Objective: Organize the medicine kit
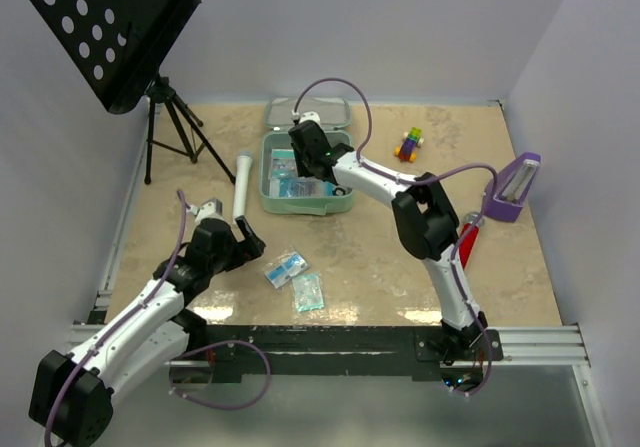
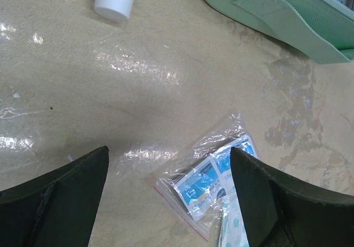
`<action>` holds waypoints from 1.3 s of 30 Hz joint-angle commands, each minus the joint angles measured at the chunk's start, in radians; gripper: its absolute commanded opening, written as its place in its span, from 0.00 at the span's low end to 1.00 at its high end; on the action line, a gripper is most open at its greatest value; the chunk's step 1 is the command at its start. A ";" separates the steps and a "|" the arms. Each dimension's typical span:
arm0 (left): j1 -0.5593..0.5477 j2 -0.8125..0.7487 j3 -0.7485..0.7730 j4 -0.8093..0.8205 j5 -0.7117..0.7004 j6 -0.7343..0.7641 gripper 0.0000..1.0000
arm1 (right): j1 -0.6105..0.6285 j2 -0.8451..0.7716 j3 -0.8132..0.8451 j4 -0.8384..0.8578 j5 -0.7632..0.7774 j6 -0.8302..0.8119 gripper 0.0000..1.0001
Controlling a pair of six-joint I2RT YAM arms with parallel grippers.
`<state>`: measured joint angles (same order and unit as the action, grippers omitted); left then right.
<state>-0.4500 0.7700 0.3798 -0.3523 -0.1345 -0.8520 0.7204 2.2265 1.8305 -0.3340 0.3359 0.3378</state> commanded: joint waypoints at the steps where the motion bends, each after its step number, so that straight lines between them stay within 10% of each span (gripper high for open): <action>1: 0.005 0.012 0.021 0.050 -0.011 0.011 0.95 | -0.006 -0.015 0.085 0.020 -0.031 -0.026 0.24; 12: 0.007 0.006 0.022 0.052 0.001 0.008 0.95 | -0.003 -0.155 -0.011 0.030 -0.026 -0.002 0.53; 26: 0.005 -0.072 0.022 -0.005 0.001 -0.019 0.95 | 0.293 -0.723 -0.802 0.263 -0.130 0.078 0.51; 39: 0.005 -0.089 -0.018 -0.014 0.049 -0.036 0.95 | 0.369 -0.598 -0.922 0.418 -0.123 0.170 0.52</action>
<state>-0.4500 0.6979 0.3614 -0.3695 -0.1043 -0.8749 1.0863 1.5848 0.8768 -0.0154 0.1993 0.4812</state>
